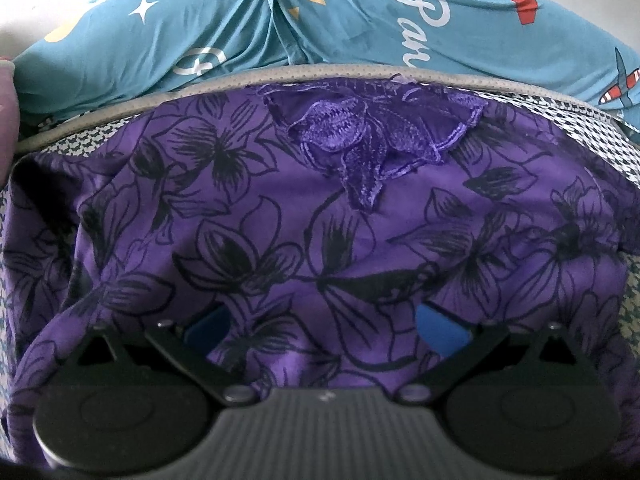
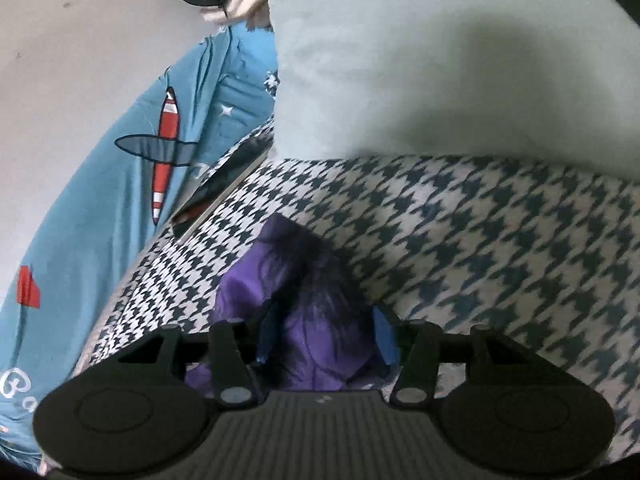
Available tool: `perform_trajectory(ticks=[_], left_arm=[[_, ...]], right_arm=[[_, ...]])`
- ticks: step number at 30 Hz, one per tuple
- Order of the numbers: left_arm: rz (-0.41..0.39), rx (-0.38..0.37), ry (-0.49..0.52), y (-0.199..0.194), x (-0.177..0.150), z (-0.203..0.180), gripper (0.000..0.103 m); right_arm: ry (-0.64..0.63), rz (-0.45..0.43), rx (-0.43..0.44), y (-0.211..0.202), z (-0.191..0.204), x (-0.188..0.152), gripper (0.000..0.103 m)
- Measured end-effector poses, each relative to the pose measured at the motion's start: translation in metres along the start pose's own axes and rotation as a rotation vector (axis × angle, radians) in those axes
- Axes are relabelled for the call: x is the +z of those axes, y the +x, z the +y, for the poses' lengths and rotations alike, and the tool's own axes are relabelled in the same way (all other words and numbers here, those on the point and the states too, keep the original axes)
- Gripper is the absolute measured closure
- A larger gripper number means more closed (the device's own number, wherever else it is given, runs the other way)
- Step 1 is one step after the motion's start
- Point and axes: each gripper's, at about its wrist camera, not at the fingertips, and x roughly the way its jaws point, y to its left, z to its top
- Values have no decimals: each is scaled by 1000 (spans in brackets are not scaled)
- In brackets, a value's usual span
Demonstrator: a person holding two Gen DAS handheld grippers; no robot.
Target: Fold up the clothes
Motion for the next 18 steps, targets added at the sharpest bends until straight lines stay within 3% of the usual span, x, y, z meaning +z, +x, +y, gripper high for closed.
perform_trajectory(ticks=[1, 2, 5, 10, 13, 15, 18], left_arm=[[1, 1, 0, 0, 0, 0, 0], [0, -1, 0, 0, 0, 0, 0], [1, -4, -3, 0, 1, 1, 0], [-6, -4, -3, 0, 1, 1, 0], [-12, 1, 0, -1, 0, 0, 0], [-14, 7, -1, -1, 1, 1, 0], [-16, 17, -3, -1, 1, 1, 0]], right_arm=[[-9, -1, -8, 0, 2, -1, 68], [-15, -2, -14, -1, 4, -2, 83], [10, -28, 12, -13, 7, -1, 91], [-81, -222, -193, -57, 23, 1, 91], [-83, -330, -212, -80, 27, 1, 90], [-88, -386, -228, -91, 31, 0, 83], [-115, -364, -162, -92, 40, -1, 83]])
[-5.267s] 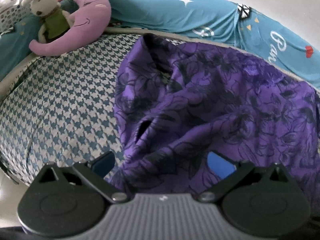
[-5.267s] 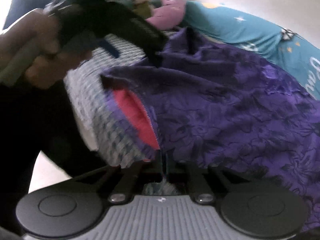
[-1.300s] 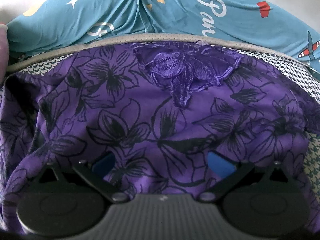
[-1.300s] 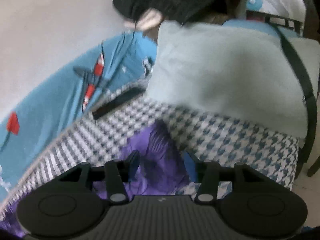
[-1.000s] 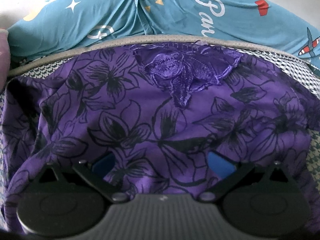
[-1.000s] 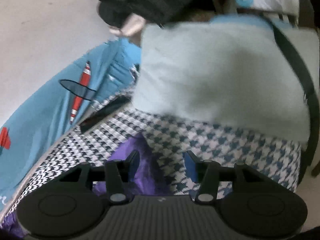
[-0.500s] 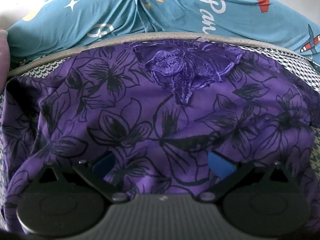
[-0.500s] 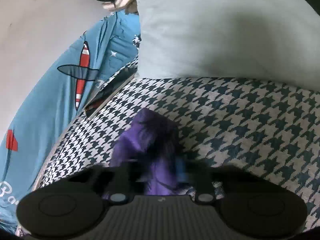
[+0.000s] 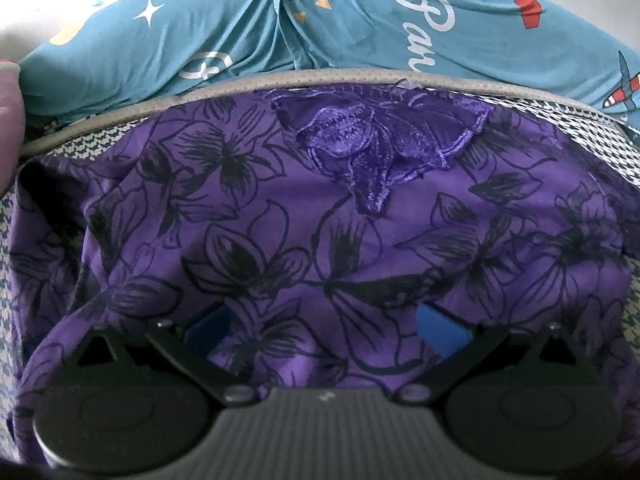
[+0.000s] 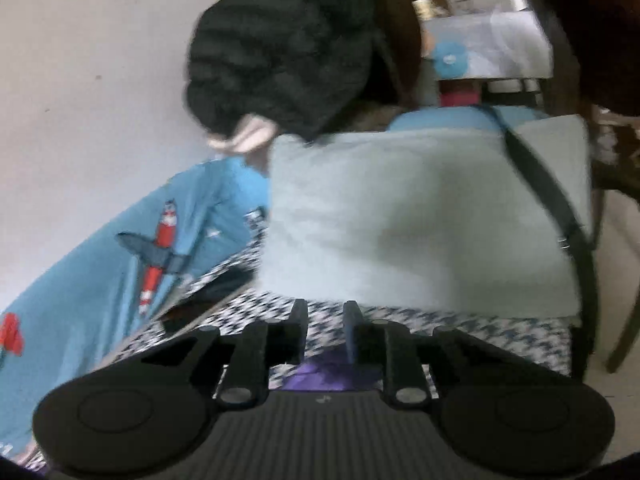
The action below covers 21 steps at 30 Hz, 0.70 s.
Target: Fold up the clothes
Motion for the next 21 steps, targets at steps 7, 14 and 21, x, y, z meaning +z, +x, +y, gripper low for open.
perform_trajectory(ticks=[7, 14, 21], left_arm=[[-5, 2, -16, 0, 1, 5, 0], [9, -12, -52, 2, 3, 18, 0], [-15, -10, -83, 1, 9, 38, 0]], right_arm=[[-36, 163, 190, 14, 34, -15, 83], [-90, 271, 349, 15, 80, -39, 82], [-138, 362, 451, 6, 122, -60, 78]])
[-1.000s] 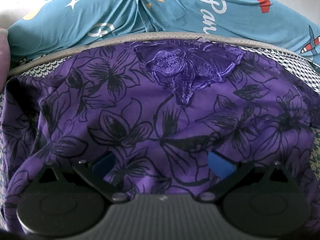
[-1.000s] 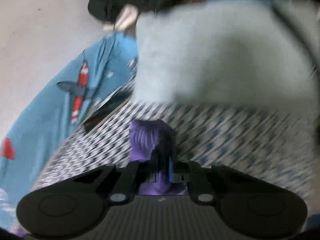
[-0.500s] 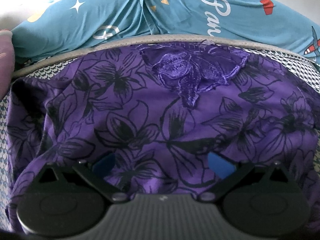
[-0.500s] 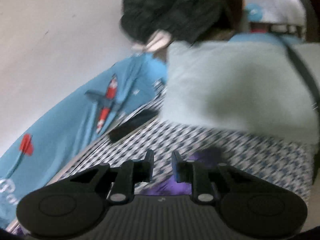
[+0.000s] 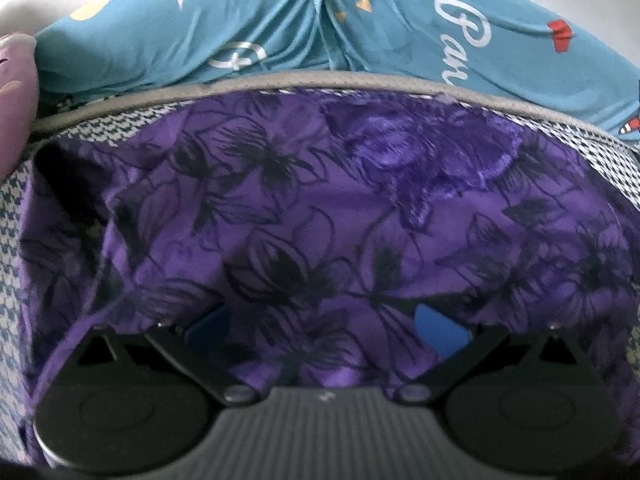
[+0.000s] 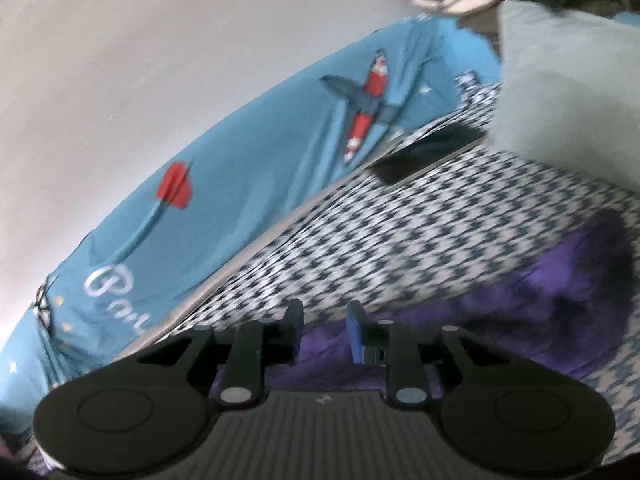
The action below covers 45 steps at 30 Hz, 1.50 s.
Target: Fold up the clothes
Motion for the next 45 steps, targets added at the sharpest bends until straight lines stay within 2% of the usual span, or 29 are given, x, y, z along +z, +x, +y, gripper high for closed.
perform_trajectory(ticks=[6, 15, 19, 22, 26, 31, 36, 40, 43, 45], left_arm=[[-55, 12, -59, -8, 11, 29, 0], [-122, -20, -127, -24, 15, 58, 0], [-214, 52, -118, -36, 25, 61, 0], [-240, 82, -140, -36, 34, 65, 0], [-195, 88, -146, -23, 43, 61, 0], [-133, 50, -133, -8, 45, 50, 0], [-83, -10, -114, -3, 40, 42, 0], [-64, -3, -92, -1, 38, 42, 0], [-51, -11, -105, 0, 40, 45, 0], [-43, -16, -108, 1, 41, 46, 0]], right_arm=[[-58, 45, 91, 4, 38, -13, 76], [-72, 120, 250, -1, 81, -25, 73], [-84, 122, 298, -6, 102, -27, 69], [-144, 95, 309, -4, 122, -28, 67], [-269, 52, 280, 14, 147, -31, 65], [-382, 94, 235, 63, 161, -39, 65], [-498, 136, 230, 105, 170, -50, 65], [-547, 152, 257, 127, 178, -57, 64], [-600, 153, 273, 140, 188, -62, 60], [-640, 157, 282, 148, 195, -67, 54]])
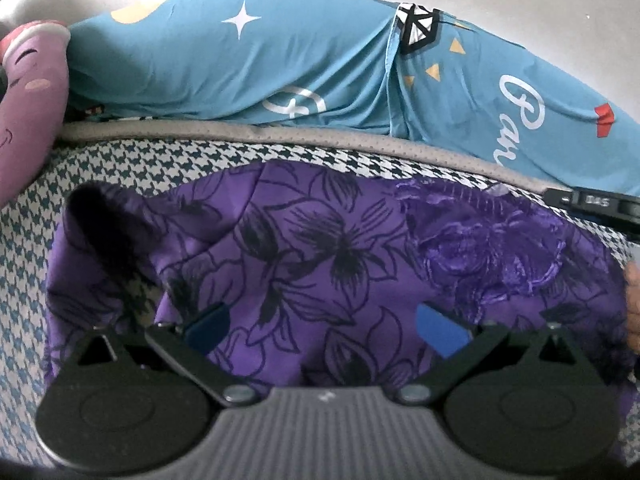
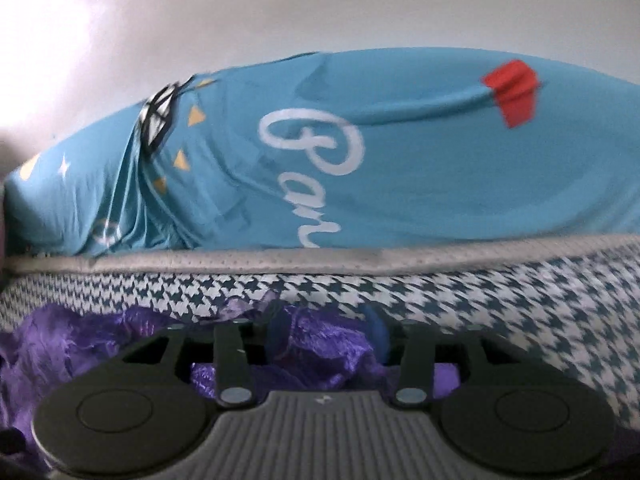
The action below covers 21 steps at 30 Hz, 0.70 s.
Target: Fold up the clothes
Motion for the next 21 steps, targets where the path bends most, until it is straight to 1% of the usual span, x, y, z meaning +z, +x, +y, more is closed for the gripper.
perform_trajectory(ticks=[2, 4, 6, 8, 10, 13, 16, 17, 18, 19, 20, 21], left_arm=[[4, 2, 0, 1, 1, 1, 0], [6, 3, 1, 2, 1, 3, 0], [11, 5, -2, 4, 2, 5, 0], [20, 4, -7, 6, 3, 7, 0], [28, 8, -2, 8, 3, 7, 0], [28, 18, 14, 10, 2, 4, 0], [25, 36, 29, 11, 1, 2, 0], [25, 40, 32, 11, 1, 1, 0], [26, 41, 33, 11, 1, 1, 0], [28, 41, 33, 12, 2, 1, 0], [31, 42, 35, 12, 2, 0, 0], [33, 43, 36, 13, 2, 0, 0]], right_arm=[[-28, 5, 14, 9, 5, 0, 53], [-54, 7, 32, 18, 9, -2, 48], [-103, 8, 30, 26, 16, -5, 41], [-160, 14, 23, 34, 22, -9, 39], [-184, 11, 14, 38, 25, -12, 38], [-182, 12, 33, 40, 25, -13, 39], [-188, 19, 67, 38, 25, -12, 56], [-191, 21, 79, 38, 26, -12, 67], [-198, 20, 87, 37, 28, -12, 73], [-209, 18, 89, 36, 30, -13, 76], [-209, 14, 95, 35, 31, -13, 84], [-208, 11, 101, 34, 32, -13, 87]])
